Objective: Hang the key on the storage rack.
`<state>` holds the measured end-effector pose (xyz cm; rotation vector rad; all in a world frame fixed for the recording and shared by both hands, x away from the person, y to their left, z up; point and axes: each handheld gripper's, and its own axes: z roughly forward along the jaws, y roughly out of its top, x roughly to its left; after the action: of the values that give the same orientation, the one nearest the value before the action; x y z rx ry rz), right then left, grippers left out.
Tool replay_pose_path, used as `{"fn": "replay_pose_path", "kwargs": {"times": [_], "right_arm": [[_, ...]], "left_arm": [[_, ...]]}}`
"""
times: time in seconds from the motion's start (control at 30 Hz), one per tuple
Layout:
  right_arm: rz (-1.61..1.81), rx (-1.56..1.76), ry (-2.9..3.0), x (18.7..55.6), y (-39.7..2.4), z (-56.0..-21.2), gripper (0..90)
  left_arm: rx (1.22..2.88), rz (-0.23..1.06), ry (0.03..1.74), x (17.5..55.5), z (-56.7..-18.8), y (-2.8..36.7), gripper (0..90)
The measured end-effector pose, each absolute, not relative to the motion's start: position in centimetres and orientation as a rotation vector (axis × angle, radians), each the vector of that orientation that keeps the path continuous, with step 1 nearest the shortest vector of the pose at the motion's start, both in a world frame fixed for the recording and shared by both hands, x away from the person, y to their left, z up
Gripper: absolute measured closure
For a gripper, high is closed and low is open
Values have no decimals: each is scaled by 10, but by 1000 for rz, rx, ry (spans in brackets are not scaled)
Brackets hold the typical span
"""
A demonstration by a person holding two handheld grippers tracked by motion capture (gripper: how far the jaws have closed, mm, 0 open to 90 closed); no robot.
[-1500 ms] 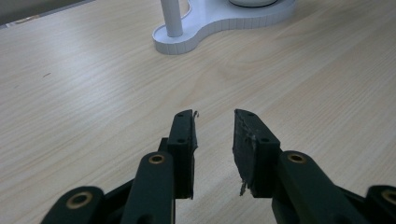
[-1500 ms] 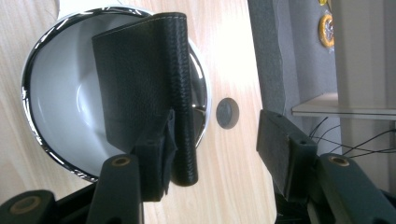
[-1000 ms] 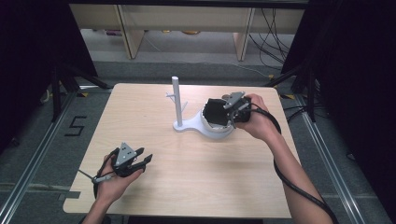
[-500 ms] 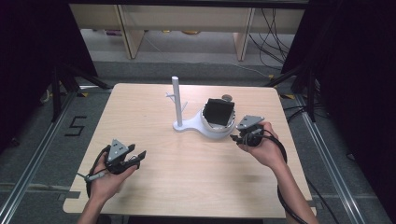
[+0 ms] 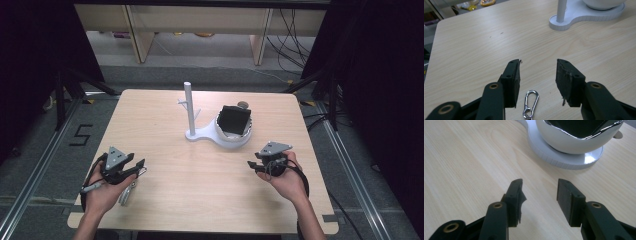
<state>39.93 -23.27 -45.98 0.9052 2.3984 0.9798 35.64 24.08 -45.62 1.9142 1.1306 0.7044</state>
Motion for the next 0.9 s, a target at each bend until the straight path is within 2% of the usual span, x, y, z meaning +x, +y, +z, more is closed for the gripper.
{"fn": "replay_pose_path", "kwargs": {"times": [0.3,0.43,0.8,0.87,0.9], "right_arm": [[974,937,2397,399,-235,-461,577],[960,965,2425,398,-233,-462,574],[956,971,2449,399,-232,-464,565],[952,965,2452,399,-232,-464,564],[956,962,2448,399,-231,-465,563]], "left_arm": [[2164,635,1046,373,-452,253,605],[2208,600,1063,381,-455,250,630],[2239,547,1127,389,-459,239,630],[2357,578,1095,393,-458,239,631],[2360,577,1109,393,-459,237,631]]}}
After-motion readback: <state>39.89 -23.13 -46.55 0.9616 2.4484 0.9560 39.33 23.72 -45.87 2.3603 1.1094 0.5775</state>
